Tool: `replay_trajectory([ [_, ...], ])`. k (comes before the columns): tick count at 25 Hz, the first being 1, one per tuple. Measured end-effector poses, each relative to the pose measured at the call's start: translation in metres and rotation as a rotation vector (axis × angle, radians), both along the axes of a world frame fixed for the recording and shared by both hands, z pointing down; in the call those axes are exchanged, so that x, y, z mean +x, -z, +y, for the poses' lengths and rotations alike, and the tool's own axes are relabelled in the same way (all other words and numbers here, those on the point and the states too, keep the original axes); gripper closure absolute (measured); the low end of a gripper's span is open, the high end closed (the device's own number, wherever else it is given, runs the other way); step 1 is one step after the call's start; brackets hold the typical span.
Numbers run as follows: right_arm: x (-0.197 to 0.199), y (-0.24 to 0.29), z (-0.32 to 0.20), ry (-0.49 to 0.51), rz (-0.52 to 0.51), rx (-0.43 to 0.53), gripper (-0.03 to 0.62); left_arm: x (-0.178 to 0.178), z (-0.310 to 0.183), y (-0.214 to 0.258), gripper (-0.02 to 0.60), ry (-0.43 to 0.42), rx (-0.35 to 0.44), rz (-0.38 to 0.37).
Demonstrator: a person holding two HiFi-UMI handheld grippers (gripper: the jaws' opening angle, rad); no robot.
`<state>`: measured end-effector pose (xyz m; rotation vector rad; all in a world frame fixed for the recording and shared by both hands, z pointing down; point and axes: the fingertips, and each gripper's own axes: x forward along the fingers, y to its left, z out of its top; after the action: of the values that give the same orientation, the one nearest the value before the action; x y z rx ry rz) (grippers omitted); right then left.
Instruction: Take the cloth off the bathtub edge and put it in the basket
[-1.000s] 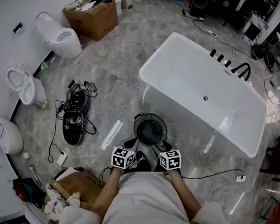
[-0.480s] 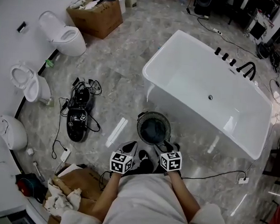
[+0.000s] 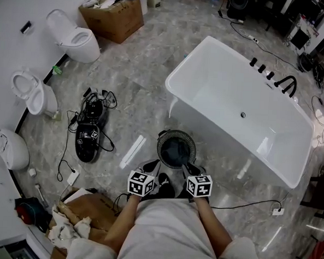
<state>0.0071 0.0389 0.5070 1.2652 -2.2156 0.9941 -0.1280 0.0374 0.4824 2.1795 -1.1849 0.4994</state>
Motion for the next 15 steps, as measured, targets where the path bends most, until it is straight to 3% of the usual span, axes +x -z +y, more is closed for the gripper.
replay_trajectory([
  [2, 0.007, 0.002, -0.003, -0.041, -0.023, -0.007, 0.594, 0.002, -0.004, 0.002, 0.525, 0.003, 0.003, 0.006],
  [15, 0.021, -0.001, 0.004, 0.000, 0.053, -0.012, 0.594, 0.012, -0.006, -0.004, 0.525, 0.005, -0.007, 0.042],
])
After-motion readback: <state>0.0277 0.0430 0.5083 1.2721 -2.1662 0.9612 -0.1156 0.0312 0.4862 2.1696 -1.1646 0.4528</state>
